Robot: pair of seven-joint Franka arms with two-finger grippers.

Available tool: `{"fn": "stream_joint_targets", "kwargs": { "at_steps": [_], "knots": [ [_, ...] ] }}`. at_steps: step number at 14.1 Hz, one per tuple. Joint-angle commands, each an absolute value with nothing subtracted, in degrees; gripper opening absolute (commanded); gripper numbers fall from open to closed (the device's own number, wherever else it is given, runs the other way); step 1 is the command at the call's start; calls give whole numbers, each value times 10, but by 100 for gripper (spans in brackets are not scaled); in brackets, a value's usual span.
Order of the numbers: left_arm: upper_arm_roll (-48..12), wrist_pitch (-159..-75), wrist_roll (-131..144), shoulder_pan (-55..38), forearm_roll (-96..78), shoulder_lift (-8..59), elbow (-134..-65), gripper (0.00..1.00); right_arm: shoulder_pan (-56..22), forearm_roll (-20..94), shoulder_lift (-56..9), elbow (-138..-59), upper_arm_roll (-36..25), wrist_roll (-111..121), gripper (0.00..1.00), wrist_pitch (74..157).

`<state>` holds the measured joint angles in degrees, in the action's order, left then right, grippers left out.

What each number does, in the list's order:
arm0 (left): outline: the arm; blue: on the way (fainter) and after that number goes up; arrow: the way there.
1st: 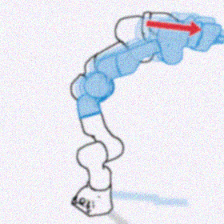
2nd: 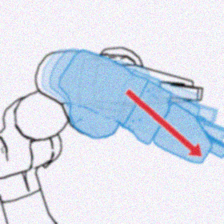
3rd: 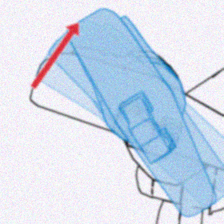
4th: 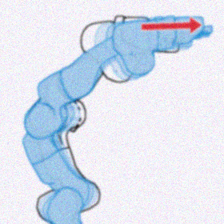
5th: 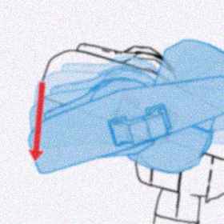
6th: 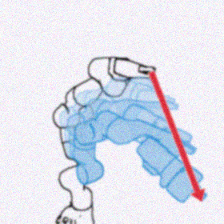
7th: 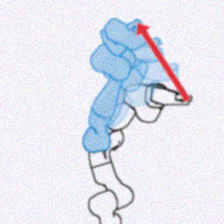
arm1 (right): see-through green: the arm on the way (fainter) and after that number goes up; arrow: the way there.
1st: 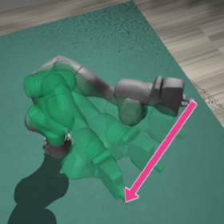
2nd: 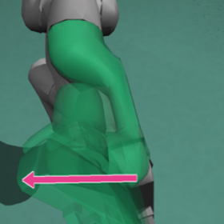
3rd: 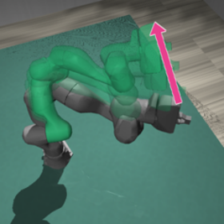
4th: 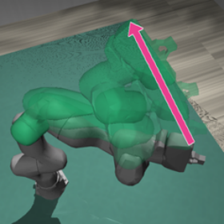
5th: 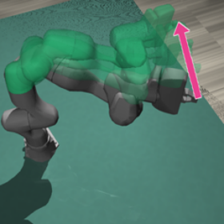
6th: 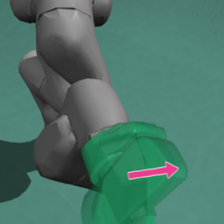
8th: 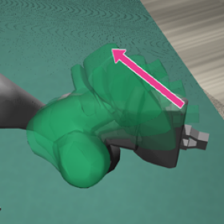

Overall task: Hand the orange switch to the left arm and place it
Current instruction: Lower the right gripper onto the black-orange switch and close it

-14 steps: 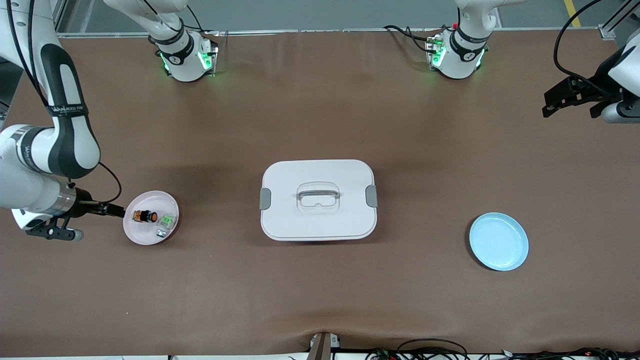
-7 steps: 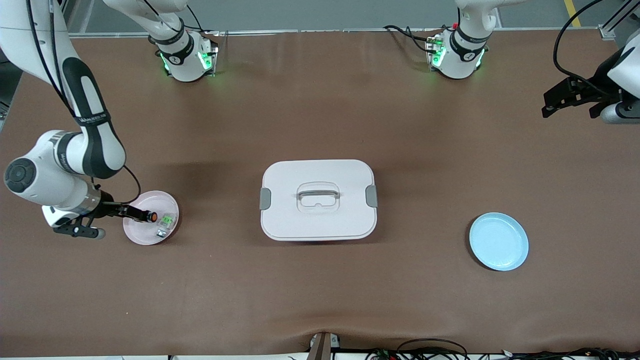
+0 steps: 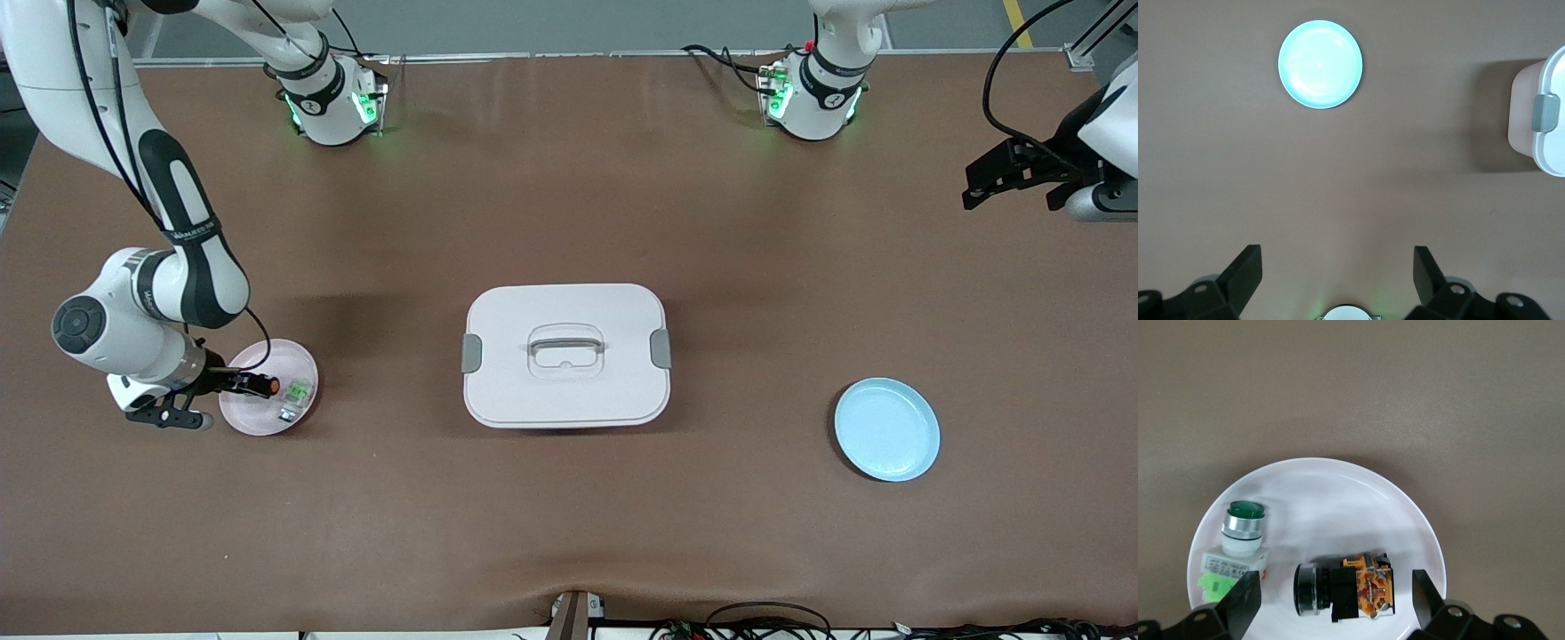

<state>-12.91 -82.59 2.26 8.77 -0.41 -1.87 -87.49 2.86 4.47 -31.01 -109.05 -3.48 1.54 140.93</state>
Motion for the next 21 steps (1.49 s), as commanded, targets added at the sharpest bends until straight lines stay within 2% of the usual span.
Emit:
{"fn": "stream_joint_targets", "kwargs": {
  "at_steps": [1, 21],
  "knots": [
    [-131, -817, 18, 89, -3, -22, -870, 100, 28, 53, -322, -1089, -34, 19, 100, 1422],
    [-132, -799, 16, 89, -6, -40, -868, 100, 36, 53, -339, -1104, -33, 50, 100, 1427]
  ]
}}
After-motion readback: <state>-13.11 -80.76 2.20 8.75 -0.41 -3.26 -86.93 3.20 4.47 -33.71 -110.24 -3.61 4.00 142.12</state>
